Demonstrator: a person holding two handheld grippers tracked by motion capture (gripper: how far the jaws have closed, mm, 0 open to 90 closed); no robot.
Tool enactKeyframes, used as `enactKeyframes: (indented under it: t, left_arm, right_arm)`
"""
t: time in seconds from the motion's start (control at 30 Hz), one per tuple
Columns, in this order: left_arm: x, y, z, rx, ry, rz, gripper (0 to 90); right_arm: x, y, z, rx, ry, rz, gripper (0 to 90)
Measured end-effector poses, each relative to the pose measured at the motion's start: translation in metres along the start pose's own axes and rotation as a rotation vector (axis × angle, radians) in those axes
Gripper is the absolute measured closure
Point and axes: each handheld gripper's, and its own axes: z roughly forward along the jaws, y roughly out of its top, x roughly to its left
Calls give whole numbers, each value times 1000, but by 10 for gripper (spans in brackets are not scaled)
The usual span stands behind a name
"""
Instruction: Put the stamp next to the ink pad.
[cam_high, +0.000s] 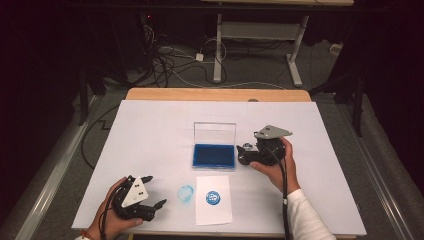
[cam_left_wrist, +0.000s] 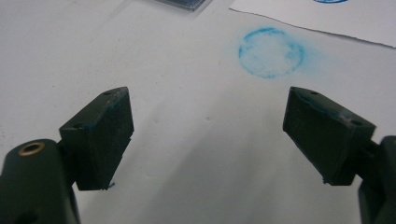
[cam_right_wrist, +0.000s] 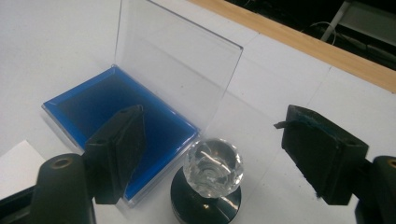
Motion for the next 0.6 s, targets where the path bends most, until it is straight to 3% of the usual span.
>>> enactKeyframes:
  t: [0.1, 0.3, 0.6]
  left_arm:
    - [0, 0, -1, -4, 0, -2, 161]
    - [1, 0, -1, -7, -1, -12, 160]
    - [1, 0, 0, -4, 0, -11, 160]
  right_arm:
    - [1, 0, 0, -10, -1, 9, 199]
    - [4, 3, -2, -11, -38, -29, 188]
    - [8, 6, -13, -62, -28, -40, 166]
